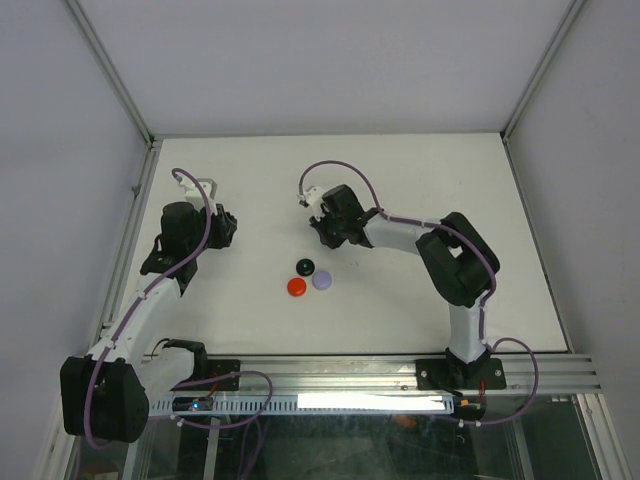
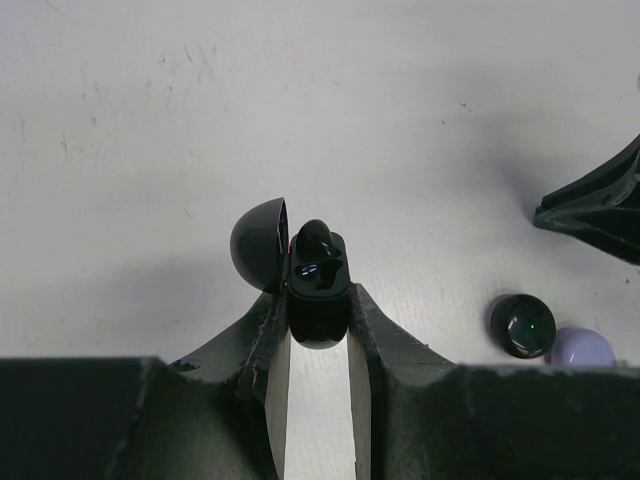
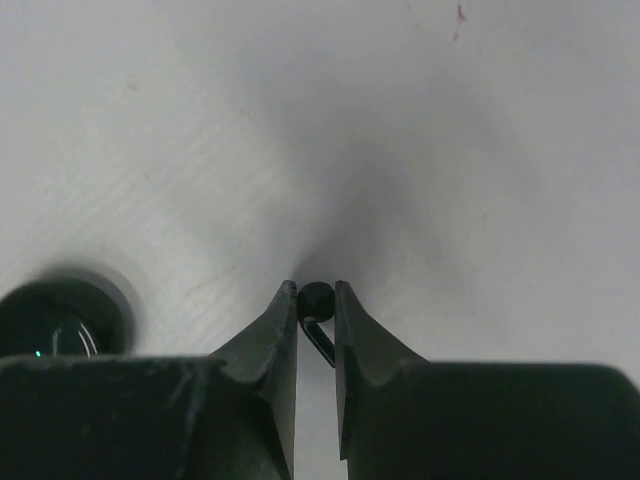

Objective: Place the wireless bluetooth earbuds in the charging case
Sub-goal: Place the earbud at the center of the board.

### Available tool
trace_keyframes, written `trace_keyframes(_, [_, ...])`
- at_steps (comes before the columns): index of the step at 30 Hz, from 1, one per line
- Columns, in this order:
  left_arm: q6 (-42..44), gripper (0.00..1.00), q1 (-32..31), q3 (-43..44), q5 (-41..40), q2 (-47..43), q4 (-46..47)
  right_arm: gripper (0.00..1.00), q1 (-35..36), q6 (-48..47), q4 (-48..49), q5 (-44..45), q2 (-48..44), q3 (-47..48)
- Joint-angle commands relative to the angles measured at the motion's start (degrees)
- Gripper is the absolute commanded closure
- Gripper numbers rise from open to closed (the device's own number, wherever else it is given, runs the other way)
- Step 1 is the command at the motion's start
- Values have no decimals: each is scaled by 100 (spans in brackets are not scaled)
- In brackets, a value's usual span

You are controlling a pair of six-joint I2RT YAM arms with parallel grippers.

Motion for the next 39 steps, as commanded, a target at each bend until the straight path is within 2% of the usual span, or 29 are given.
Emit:
trace_keyframes(1, [118, 97, 75, 139, 254, -15, 343, 87, -103, 315, -977, 227, -598, -129])
trace_keyframes(10, [111, 97, 79, 130, 504, -45, 426, 82, -135, 487, -2330, 489, -1007, -329])
trace_keyframes(21, [106, 96, 81, 87, 587, -141, 482, 63, -133, 767, -3231, 618, -860, 516])
trace_keyframes(32, [95, 96, 75, 78, 622, -156, 493, 61, -34, 1437, -3981, 916, -499, 1101])
trace_keyframes(39, [84, 96, 76, 86, 679, -140, 511, 61, -21, 1988, -3960, 1032, -393, 1030])
